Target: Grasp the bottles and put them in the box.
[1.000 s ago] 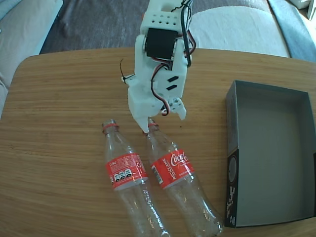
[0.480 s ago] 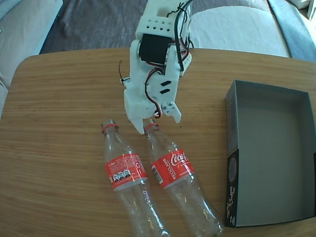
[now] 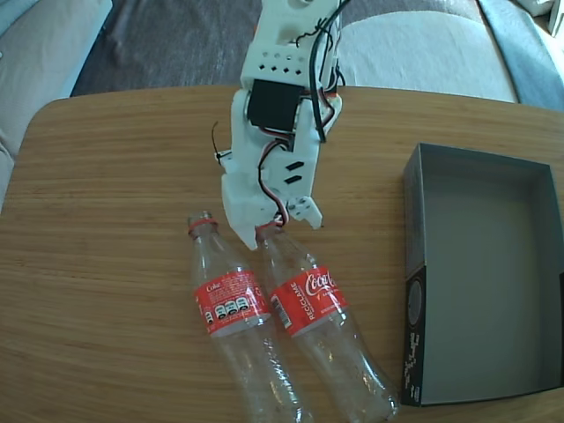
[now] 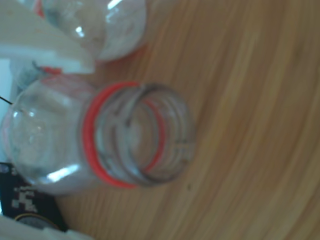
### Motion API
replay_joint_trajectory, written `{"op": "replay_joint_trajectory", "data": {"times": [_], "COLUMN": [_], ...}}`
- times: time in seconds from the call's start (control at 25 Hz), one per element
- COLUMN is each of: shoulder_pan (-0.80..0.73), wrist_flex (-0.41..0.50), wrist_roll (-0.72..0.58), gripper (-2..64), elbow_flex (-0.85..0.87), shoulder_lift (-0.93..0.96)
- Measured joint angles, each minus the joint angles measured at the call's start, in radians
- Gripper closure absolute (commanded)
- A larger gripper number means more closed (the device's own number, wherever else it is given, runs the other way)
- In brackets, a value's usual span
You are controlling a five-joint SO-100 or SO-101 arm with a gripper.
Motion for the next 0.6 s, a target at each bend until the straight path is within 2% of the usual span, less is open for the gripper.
{"op": "replay_joint_trajectory", "data": {"times": [0.24,0.6], "shoulder_pan": [0.0,0.0], "wrist_flex": [-0.055,-0.06], "wrist_roll": [0.002,0.002], "gripper": [19.8,19.8], "elbow_flex": [0.0,0.023], "shoulder_lift": [-0.044,-0.084]}}
